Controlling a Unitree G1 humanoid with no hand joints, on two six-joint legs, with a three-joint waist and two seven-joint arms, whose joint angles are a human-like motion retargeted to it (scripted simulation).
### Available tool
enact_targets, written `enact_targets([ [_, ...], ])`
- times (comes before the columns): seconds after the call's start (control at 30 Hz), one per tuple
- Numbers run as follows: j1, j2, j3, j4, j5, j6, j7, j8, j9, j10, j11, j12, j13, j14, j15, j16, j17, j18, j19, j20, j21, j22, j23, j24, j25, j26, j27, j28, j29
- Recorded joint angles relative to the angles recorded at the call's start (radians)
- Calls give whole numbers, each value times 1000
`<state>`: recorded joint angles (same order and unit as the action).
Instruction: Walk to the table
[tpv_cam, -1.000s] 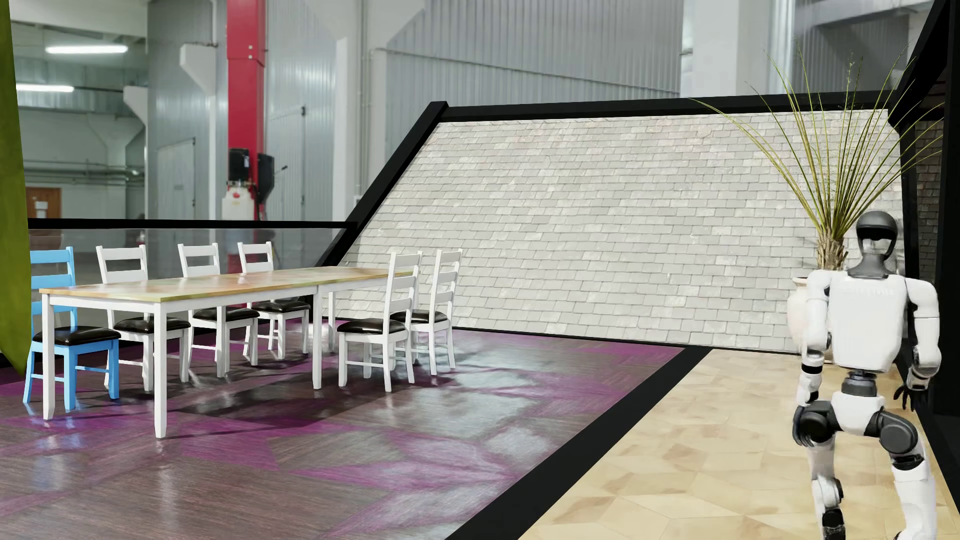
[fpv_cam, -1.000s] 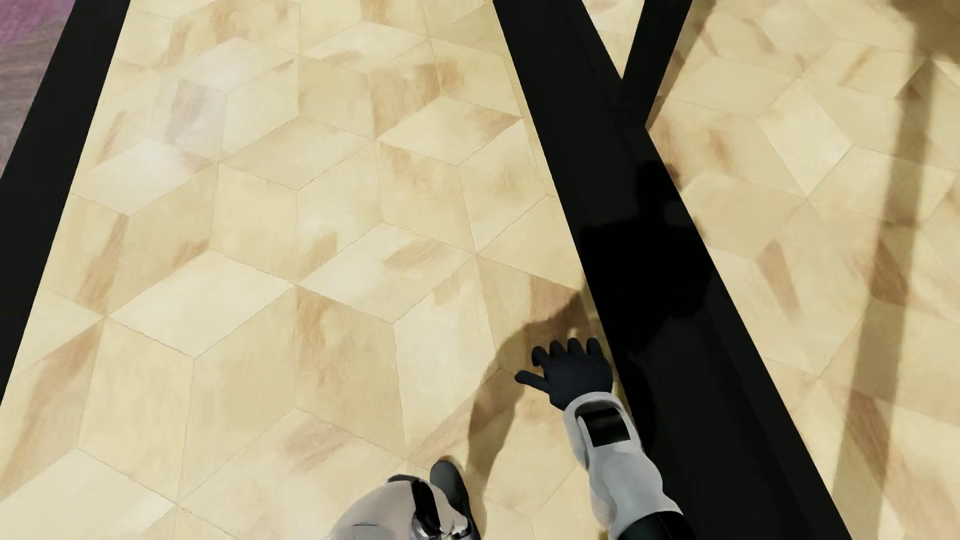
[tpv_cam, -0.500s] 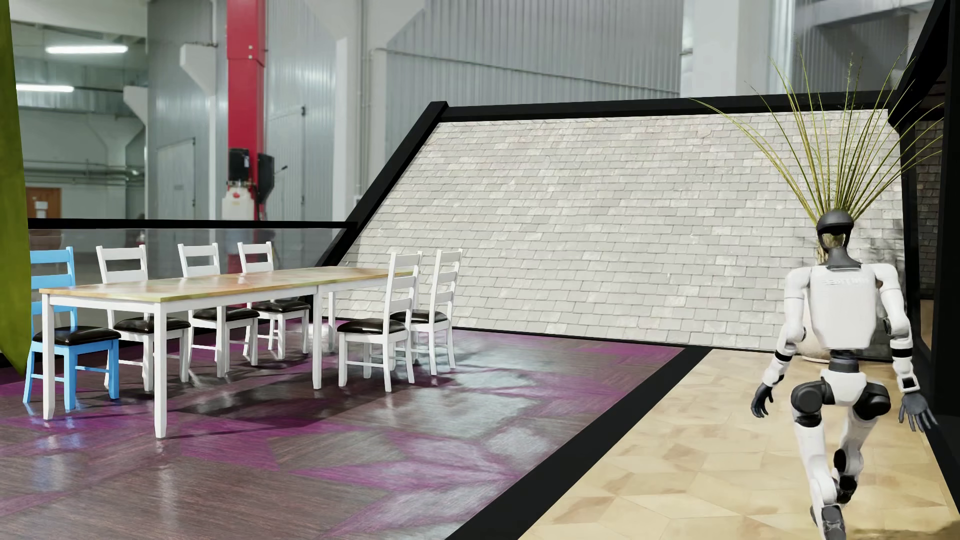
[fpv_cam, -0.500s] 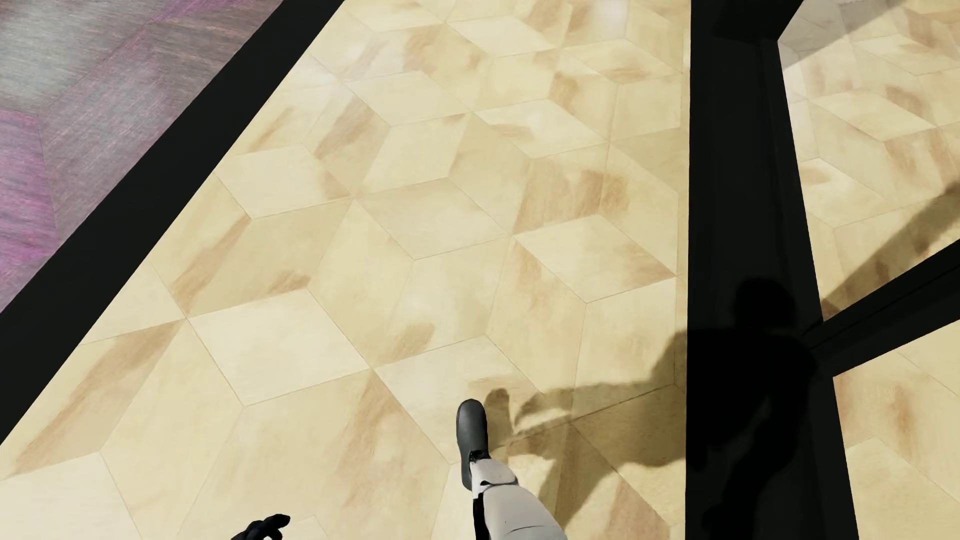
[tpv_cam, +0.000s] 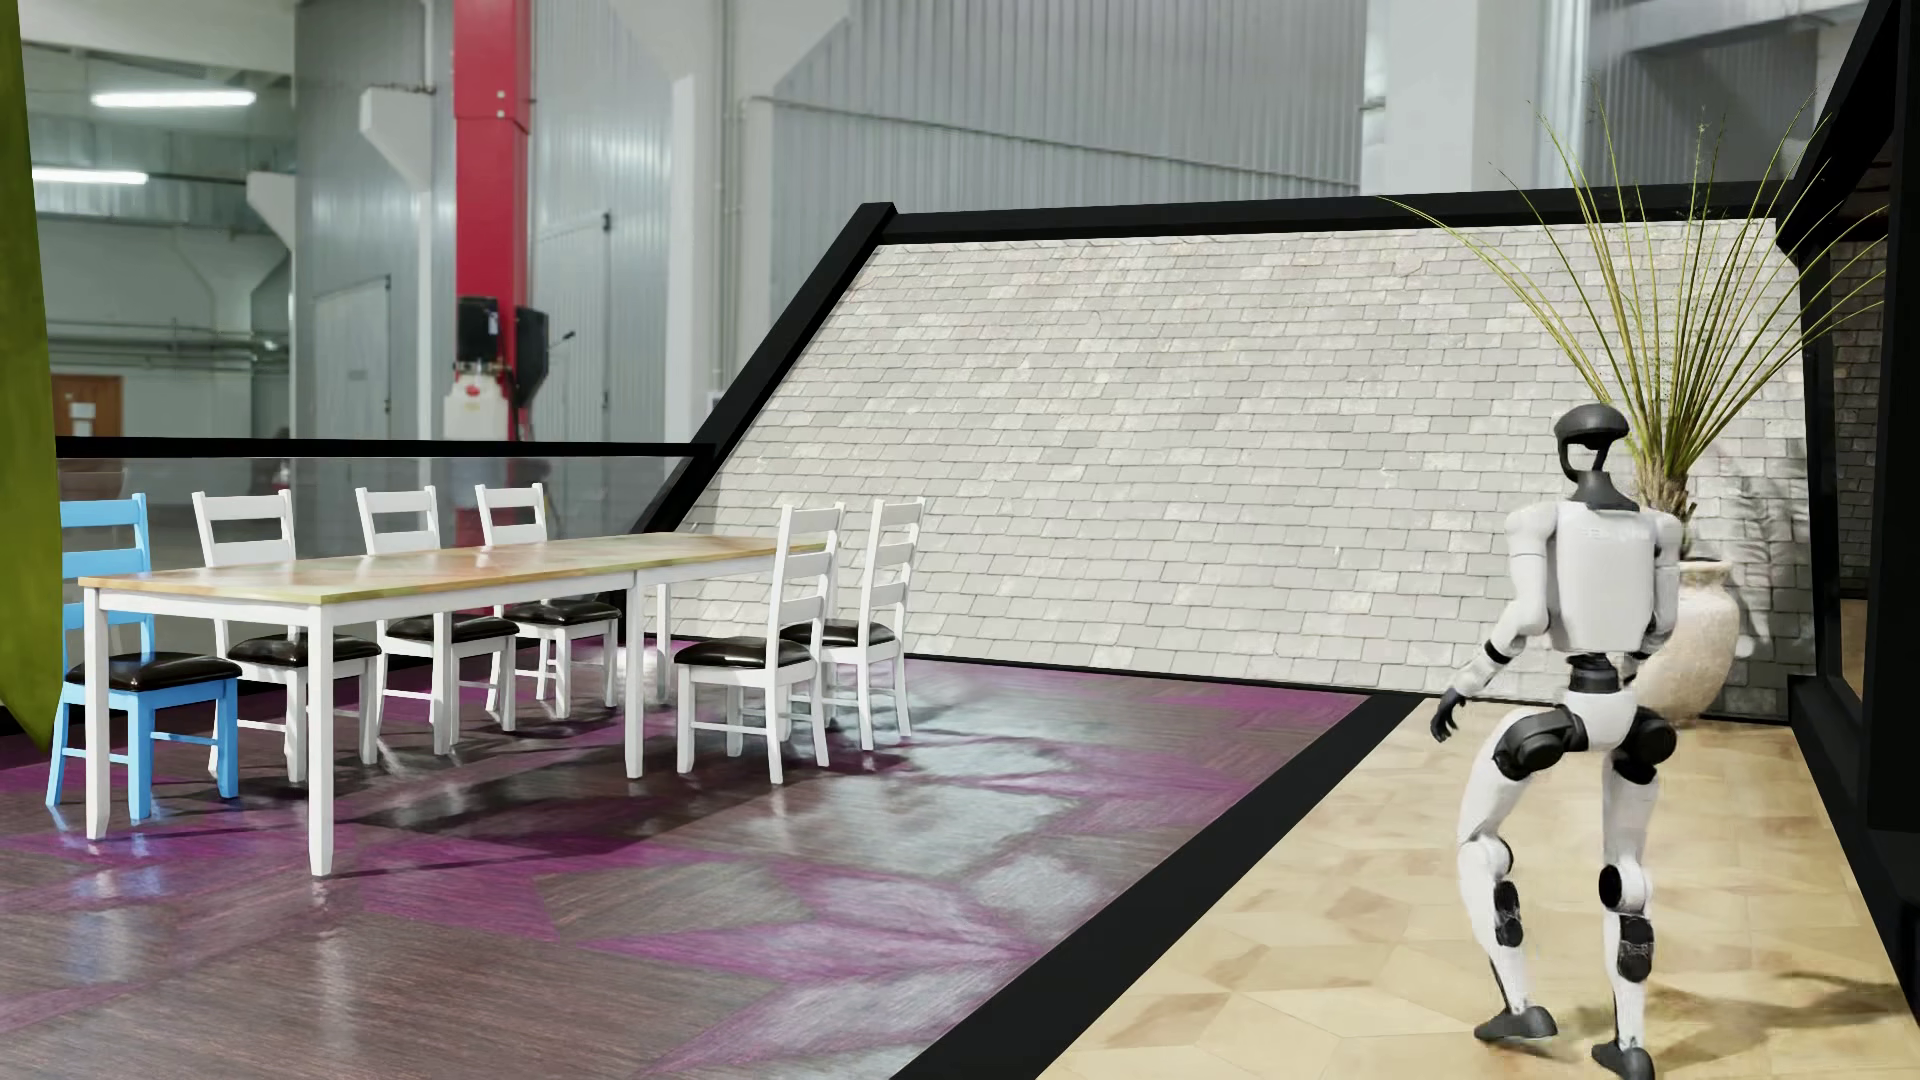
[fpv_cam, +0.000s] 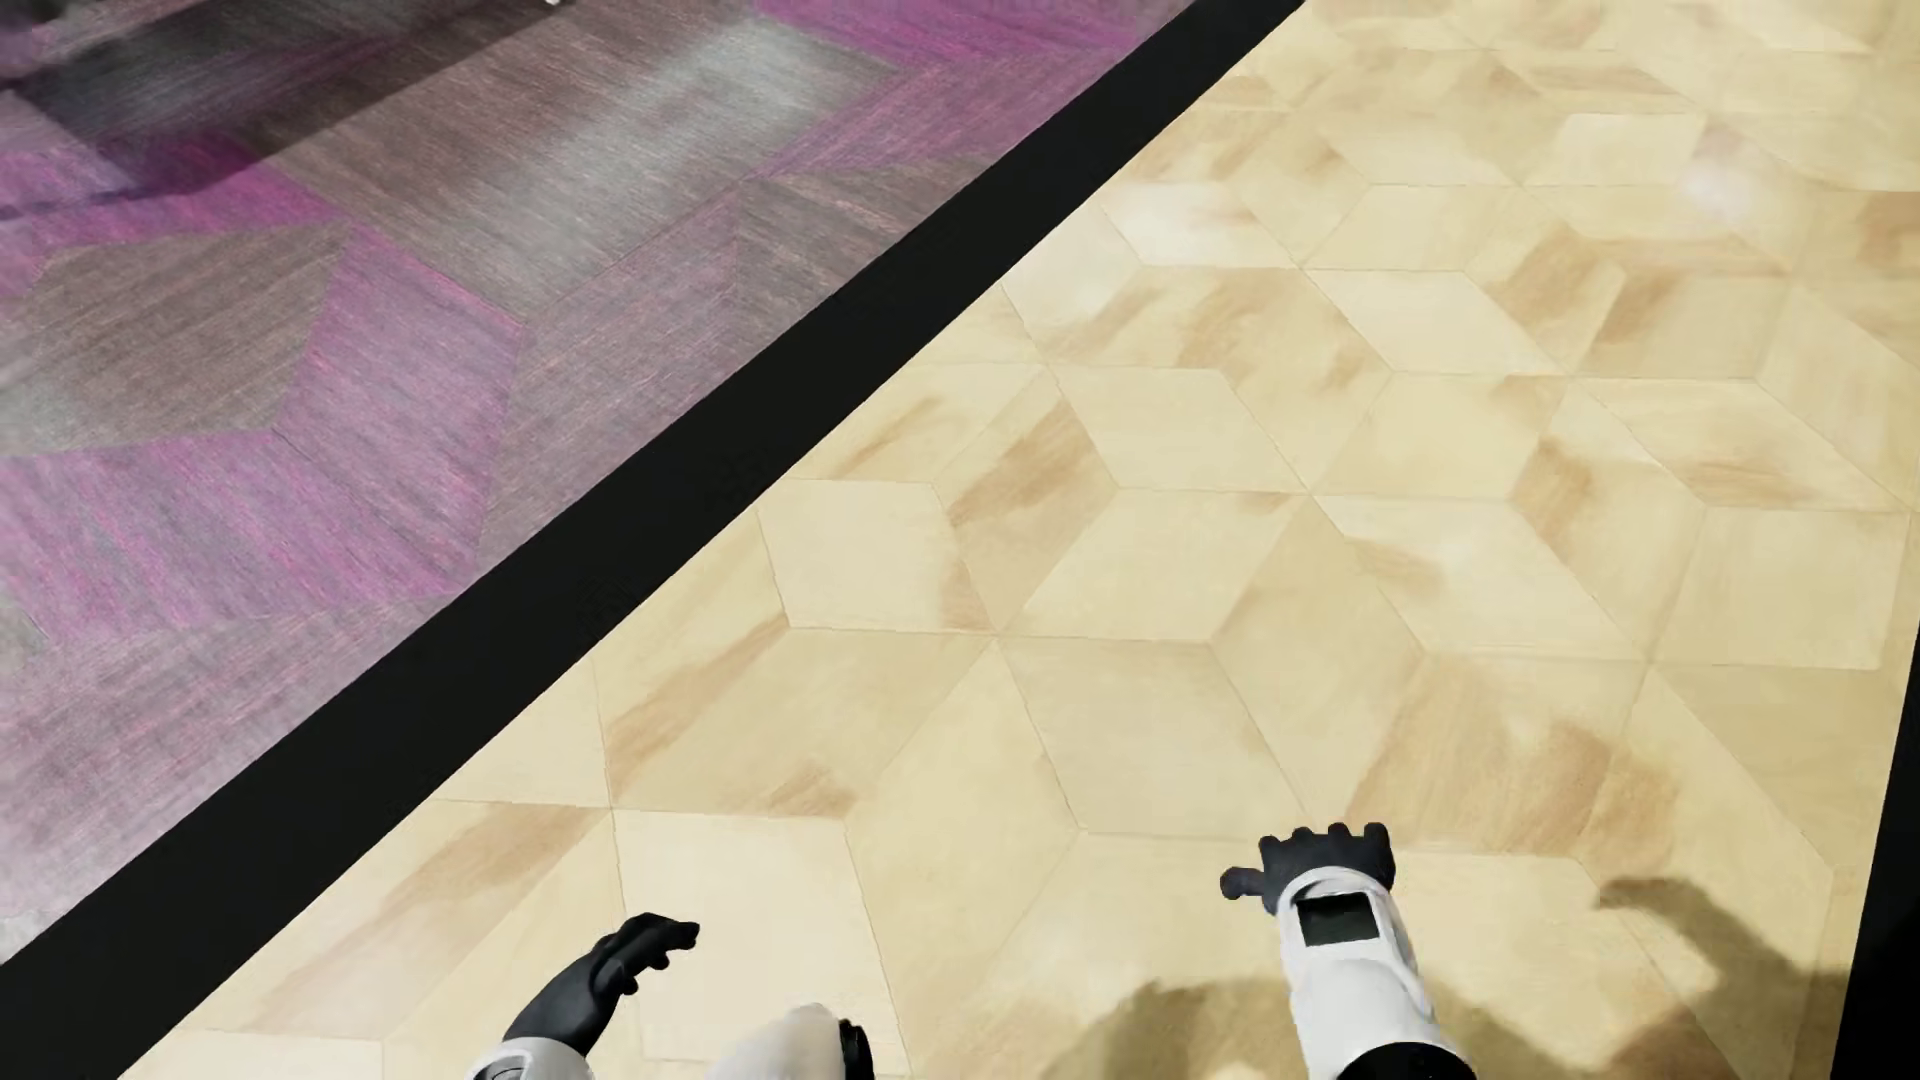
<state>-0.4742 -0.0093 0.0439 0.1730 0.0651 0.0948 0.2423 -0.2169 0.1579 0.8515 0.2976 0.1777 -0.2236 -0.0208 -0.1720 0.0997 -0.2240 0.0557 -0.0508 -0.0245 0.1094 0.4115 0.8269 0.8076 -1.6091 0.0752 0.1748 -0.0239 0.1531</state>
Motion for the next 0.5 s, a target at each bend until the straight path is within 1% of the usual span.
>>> enact_targets([
  [0.03,-1,44,7,-37,11,3,-9,-8,-6,-223,-16,2,-55,21,-28,-2,3,-21,5,19,-32,0,-22,-12,56,28,18,18,-32],
  [0.07,15,88,11,-77,24,6,-29,-15,-12,-465,-31,3,-100,44,-55,-15,15,-51,12,45,-70,15,-46,-25,123,66,43,41,-60],
  [0.1,25,136,9,-106,38,9,-26,-22,-16,-653,-48,6,-133,32,-81,-33,31,-74,19,76,-112,51,-78,-45,202,105,62,65,-89],
  [0.13,17,187,1,-114,51,11,34,-35,-19,-724,-55,1,-148,-9,-108,-50,45,-100,30,105,-150,110,-113,-66,282,148,76,86,-117],
  [0.17,14,235,-7,-109,60,10,119,-53,-21,-706,-48,-13,-145,-22,-128,-62,56,-81,43,121,-179,192,-149,-79,354,192,89,92,-142],
  [0.2,19,280,-11,-99,62,5,174,-66,-22,-639,-28,-22,-127,-8,-131,-65,71,1,58,120,-190,278,-181,-69,417,233,93,72,-163],
  [0.23,28,320,-10,-82,57,-4,198,-63,-24,-553,6,-17,-98,7,-106,-64,82,103,75,109,-169,348,-203,-37,449,266,86,32,-172],
  [0.27,42,346,-5,-59,43,-17,214,-44,-27,-463,67,7,-62,15,-51,-67,87,177,94,97,-126,390,-213,7,446,275,68,-11,-162],
  [0.3,56,342,3,-41,15,-32,226,-19,-28,-370,173,45,-18,-18,29,-77,85,191,120,92,-82,407,-217,51,420,263,34,-43,-133],
  [0.33,76,302,11,-42,-27,-50,237,3,-27,-296,336,86,36,-88,116,-101,80,190,156,109,-59,409,-213,71,383,244,-1,-56,-89],
  [0.37,111,227,17,-60,-79,-69,249,26,-24,-263,539,123,90,-146,199,-134,84,187,192,151,-63,405,-197,62,355,227,-16,-55,-35],
  [0.4,156,133,19,-87,-121,-89,258,62,-22,-261,735,149,143,-187,276,-167,100,179,199,199,-89,403,-167,39,342,215,-4,-50,16],
  [0.43,205,33,16,-119,-142,-108,255,105,-21,-274,890,159,196,-216,295,-189,120,169,181,232,-125,407,-125,30,334,213,33,-45,46],
  [0.47,255,-64,9,-153,-146,-123,234,141,-20,-297,999,153,254,-238,248,-193,140,157,153,233,-157,417,-75,53,321,213,83,-42,48],
  [0.5,306,-156,1,-188,-150,-133,197,167,-19,-328,1063,133,319,-254,220,-186,154,145,129,210,-175,428,-21,99,299,208,133,-46,41],
])
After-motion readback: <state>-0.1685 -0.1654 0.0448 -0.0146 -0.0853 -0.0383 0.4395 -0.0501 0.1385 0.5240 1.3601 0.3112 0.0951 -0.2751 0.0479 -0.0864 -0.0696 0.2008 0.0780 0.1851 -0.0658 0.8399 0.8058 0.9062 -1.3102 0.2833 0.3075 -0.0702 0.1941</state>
